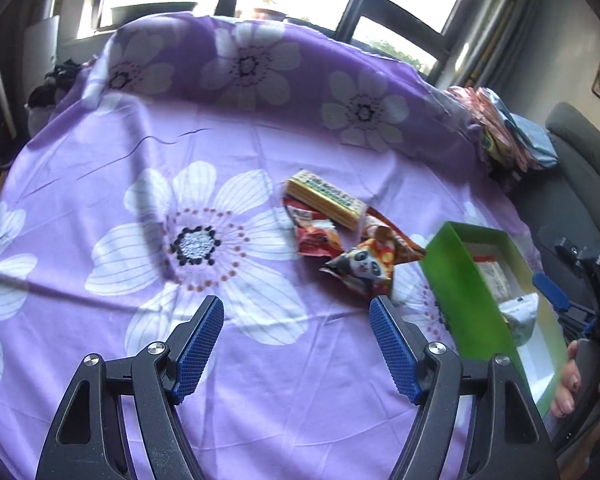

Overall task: Organize snacks
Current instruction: 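Move the right gripper back over the snack pile, then grasp the orange panda-print packet with the right gripper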

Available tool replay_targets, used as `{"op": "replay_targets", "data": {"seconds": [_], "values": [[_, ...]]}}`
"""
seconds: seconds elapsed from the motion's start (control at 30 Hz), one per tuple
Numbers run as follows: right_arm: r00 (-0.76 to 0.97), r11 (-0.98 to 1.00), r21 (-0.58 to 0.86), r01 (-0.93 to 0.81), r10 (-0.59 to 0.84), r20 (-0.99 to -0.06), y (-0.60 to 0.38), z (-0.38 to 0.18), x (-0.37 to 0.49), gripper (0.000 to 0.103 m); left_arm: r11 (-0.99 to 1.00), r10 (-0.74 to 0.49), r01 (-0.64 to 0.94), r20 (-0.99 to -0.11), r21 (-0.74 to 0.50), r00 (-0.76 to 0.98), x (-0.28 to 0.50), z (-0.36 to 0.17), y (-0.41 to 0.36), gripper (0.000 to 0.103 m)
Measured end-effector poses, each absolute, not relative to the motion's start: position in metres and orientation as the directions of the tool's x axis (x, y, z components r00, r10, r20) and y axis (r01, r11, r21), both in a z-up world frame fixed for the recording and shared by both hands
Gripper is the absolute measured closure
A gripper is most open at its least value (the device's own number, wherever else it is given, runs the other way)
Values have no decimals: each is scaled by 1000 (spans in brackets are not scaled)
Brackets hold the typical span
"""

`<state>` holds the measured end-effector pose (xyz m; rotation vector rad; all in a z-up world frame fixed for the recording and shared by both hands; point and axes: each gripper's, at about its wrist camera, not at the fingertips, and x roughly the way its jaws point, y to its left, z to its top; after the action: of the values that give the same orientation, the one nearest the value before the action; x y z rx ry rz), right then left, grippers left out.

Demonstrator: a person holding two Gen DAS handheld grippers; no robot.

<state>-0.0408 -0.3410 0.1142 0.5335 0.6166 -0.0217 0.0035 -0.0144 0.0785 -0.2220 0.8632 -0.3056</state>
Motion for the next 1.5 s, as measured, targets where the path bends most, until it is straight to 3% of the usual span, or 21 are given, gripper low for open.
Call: {"op": "replay_targets", "data": {"seconds": [0.57,0.97,1.13,1.33,1.43,1.5], "values": [[747,946,309,103,132,-652,-273,95,-10,11,967,-217,38,-741,-251,636,19,67,20,27],[633,967,239,92,129,-763,-237,86,44,11,960,-217,-10,-765,-280,606,26,63,30,27],[543,965,251,74,173,-822,-228,64,79,17,956,-237,0,-774,-293,588,28,59,27,27],[493,982,117,148,30,-870,-225,36,92,21,960,-242,21,-790,-279,563,29,55,17,27],[462,973,183,141,99,-881,-230,27,94,34,959,-251,35,-789,-281,561,28,55,14,27],[441,968,206,143,124,-889,-232,21,95,54,959,-257,45,-789,-281,558,27,55,13,27]]}}
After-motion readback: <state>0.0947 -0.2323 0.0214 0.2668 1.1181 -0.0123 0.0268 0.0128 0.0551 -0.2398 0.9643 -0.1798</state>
